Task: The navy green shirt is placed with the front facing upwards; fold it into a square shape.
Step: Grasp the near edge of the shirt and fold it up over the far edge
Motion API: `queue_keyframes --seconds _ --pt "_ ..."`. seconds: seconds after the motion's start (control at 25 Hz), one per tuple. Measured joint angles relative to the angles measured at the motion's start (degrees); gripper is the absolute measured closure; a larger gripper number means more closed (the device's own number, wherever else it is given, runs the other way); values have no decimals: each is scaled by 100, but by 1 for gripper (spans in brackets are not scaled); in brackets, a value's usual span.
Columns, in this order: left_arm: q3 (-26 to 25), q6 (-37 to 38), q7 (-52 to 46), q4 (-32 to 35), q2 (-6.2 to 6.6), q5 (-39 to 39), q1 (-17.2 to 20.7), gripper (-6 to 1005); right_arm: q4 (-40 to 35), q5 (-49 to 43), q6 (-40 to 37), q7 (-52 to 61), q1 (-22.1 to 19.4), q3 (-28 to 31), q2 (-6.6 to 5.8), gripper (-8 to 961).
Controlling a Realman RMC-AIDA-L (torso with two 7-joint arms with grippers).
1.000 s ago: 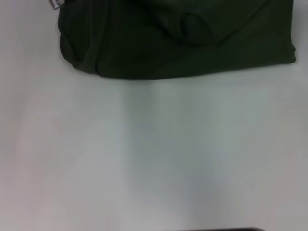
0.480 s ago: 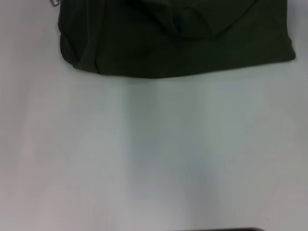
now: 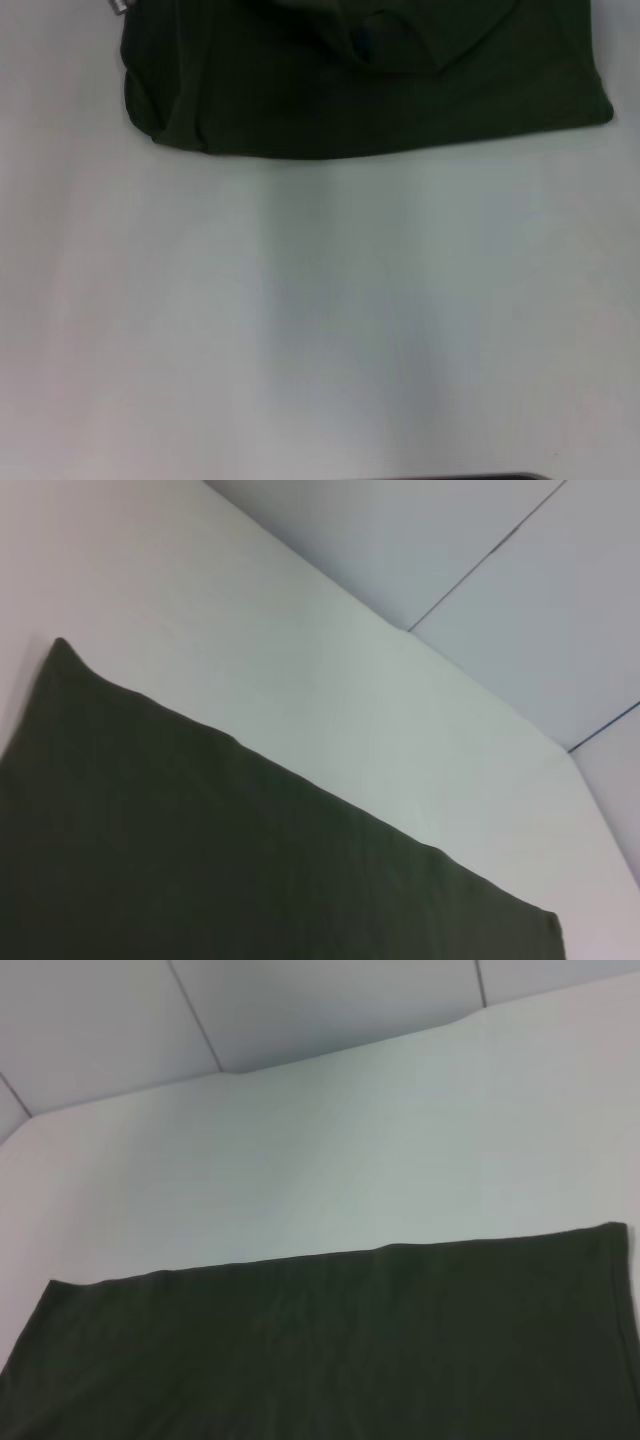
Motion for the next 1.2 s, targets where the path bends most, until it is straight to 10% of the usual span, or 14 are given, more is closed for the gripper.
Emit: queue_keyframes --seconds 1.2 --pt "109 -193 373 91 -62 -153 -15 826 269 -24 971 -481 89 -501 257 906"
